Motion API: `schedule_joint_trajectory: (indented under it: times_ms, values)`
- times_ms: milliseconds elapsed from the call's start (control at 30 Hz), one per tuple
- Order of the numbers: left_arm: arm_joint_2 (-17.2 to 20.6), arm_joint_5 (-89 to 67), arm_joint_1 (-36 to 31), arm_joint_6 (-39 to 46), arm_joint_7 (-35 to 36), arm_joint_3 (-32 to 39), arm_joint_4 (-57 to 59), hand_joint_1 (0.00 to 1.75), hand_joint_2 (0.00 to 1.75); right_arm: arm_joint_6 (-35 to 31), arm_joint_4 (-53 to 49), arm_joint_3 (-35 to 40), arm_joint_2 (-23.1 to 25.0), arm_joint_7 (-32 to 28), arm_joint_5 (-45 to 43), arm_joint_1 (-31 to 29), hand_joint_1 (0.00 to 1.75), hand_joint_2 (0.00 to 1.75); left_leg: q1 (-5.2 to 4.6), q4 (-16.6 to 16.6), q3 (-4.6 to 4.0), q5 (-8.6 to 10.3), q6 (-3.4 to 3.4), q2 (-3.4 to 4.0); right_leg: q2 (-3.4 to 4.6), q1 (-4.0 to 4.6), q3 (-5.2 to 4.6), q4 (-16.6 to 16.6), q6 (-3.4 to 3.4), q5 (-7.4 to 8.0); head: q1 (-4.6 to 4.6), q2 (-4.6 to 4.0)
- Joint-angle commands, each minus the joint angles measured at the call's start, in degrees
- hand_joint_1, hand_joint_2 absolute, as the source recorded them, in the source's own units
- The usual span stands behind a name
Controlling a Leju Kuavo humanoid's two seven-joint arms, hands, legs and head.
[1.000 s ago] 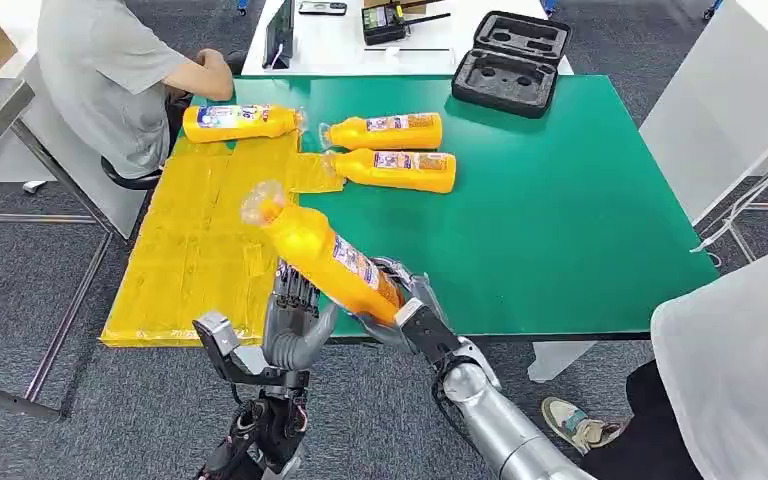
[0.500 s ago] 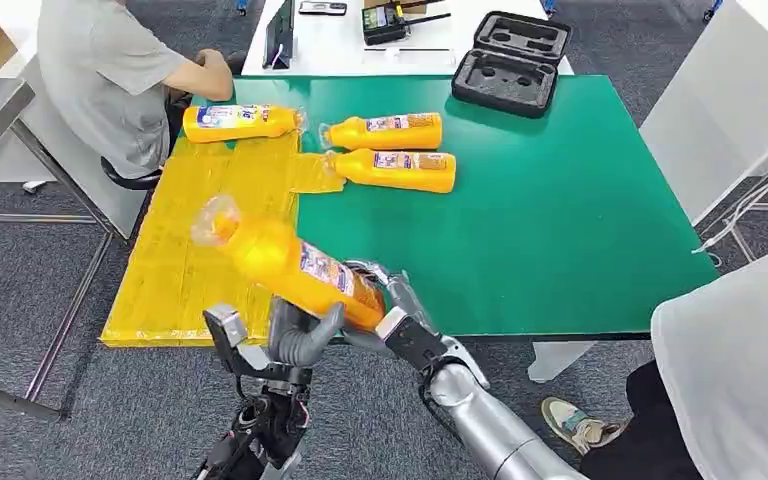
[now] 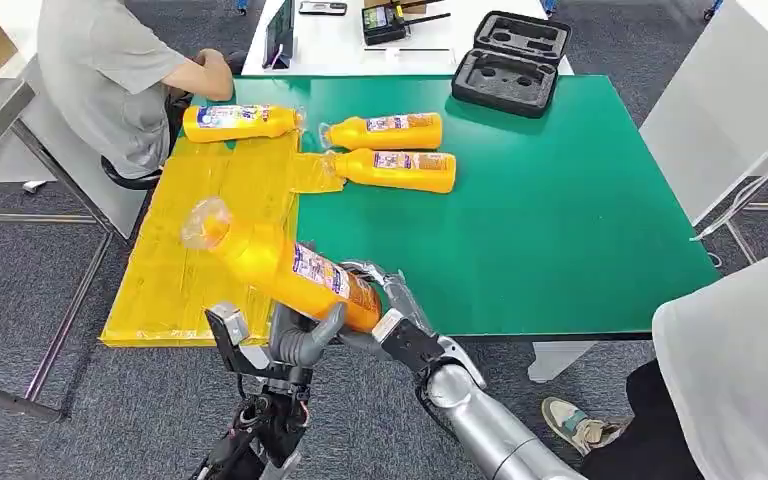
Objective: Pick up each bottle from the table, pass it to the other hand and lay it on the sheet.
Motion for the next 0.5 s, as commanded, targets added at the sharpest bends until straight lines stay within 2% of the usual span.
schedule_joint_trajectory:
  times_ms: [33, 67, 100, 500]
  values:
    - [0.69, -0.04, -2.55, 0.8, 0.22, 0.65, 2.65, 0.0, 1.75, -1.39, 0.61, 0.72, -1.77, 0.13, -1.01, -1.43, 1.71, 1.75, 0.14, 0.01, 0.28, -0.11, -0.16, 0.03, 0.01, 0.15, 0.32, -0.07, -0.16, -0.07, 0.0, 0.0]
    - [0.63, 0.47, -2.51, 0.87, 0.22, 1.21, 2.66, 0.0, 1.75, -1.45, 0.36, 0.31, -1.98, 0.13, -1.15, -1.23, 1.71, 1.75, 0.07, -0.01, 0.13, -0.04, -0.1, -0.02, -0.03, 0.08, 0.16, -0.04, -0.1, -0.03, 0.0, 0.0]
    - [0.63, 0.68, -2.54, 0.96, 0.22, 1.46, 2.7, 0.0, 0.0, -1.37, 0.17, 0.2, -2.07, 0.13, -1.22, -1.13, 1.73, 1.75, 0.12, 0.03, 0.21, -0.09, -0.14, -0.04, -0.06, 0.13, 0.28, -0.05, -0.14, -0.07, 0.0, 0.0]
    - [0.94, 1.26, -1.81, 0.73, 0.22, 2.69, 1.96, 0.0, 0.0, -2.05, -0.22, -1.04, -2.38, 0.13, -0.92, 0.22, 1.71, 1.75, 0.04, -0.02, 0.1, -0.02, -0.07, 0.01, 0.0, 0.04, 0.11, -0.04, -0.07, -0.02, 0.0, 0.0]
